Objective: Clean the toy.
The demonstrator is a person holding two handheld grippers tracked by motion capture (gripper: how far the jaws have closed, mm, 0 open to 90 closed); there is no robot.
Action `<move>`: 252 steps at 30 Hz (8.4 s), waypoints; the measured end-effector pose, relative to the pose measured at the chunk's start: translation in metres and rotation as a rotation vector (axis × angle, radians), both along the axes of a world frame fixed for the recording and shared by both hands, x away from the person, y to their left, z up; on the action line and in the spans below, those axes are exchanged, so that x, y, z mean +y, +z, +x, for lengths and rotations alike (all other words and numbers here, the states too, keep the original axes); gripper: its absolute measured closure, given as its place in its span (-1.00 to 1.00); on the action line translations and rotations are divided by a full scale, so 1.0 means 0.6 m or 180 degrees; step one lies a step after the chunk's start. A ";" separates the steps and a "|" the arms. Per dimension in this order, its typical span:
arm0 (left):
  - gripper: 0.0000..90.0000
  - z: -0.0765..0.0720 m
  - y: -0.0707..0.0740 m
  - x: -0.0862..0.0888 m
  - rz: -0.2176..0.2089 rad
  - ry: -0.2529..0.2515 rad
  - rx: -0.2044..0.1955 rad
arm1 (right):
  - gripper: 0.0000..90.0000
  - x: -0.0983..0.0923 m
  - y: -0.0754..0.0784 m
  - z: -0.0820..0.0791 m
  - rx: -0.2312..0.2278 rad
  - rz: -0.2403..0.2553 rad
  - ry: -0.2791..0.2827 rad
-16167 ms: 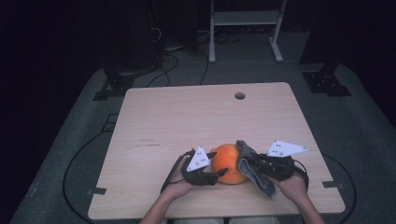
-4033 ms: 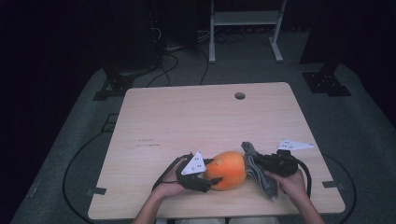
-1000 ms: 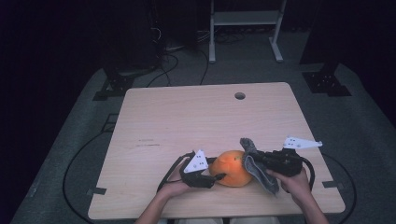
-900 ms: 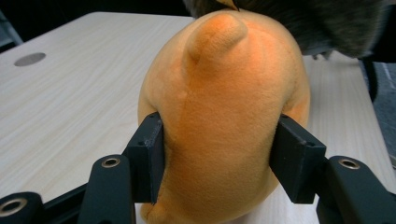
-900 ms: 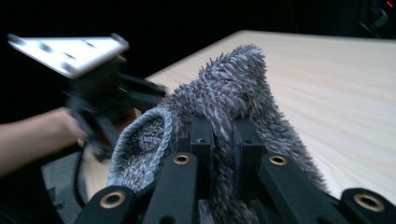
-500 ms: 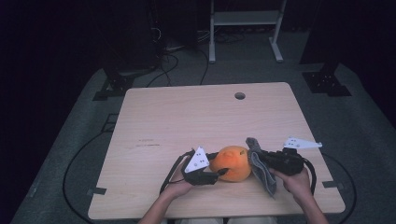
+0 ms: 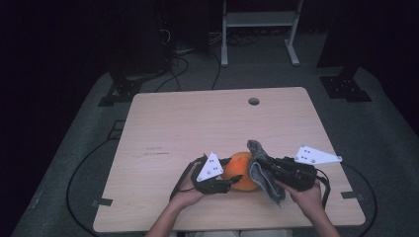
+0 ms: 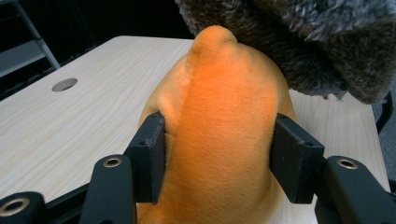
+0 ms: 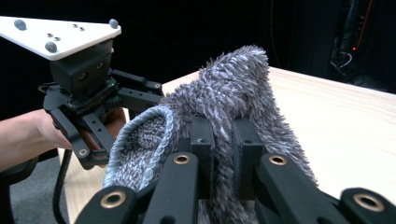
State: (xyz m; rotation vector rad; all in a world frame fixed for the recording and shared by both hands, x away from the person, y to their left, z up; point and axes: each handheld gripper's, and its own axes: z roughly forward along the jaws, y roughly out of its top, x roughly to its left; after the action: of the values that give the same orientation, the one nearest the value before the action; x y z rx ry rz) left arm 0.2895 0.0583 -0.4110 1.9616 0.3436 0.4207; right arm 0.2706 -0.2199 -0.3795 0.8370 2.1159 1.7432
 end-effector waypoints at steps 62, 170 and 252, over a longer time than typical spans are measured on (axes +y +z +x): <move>-0.46 0.020 -0.032 0.005 -0.0318 -0.0083 0.0428 | 0.80 -0.013 -0.052 0.023 0.0066 -0.0367 -0.0077; -0.21 -0.031 -0.053 -0.045 0.0318 -0.0485 -0.0252 | 0.80 -0.071 -0.055 0.023 0.0356 -0.0476 0.0064; -0.23 -0.028 -0.055 -0.047 0.0298 -0.0337 -0.0327 | 0.80 -0.092 -0.081 0.052 0.0726 -0.0307 -0.0134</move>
State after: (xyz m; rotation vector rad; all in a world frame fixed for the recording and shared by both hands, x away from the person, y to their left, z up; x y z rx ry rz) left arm 0.2725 0.0302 -0.4438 2.0300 0.1560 0.4743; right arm 0.3019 -0.2752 -0.4279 1.0898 2.2858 1.5759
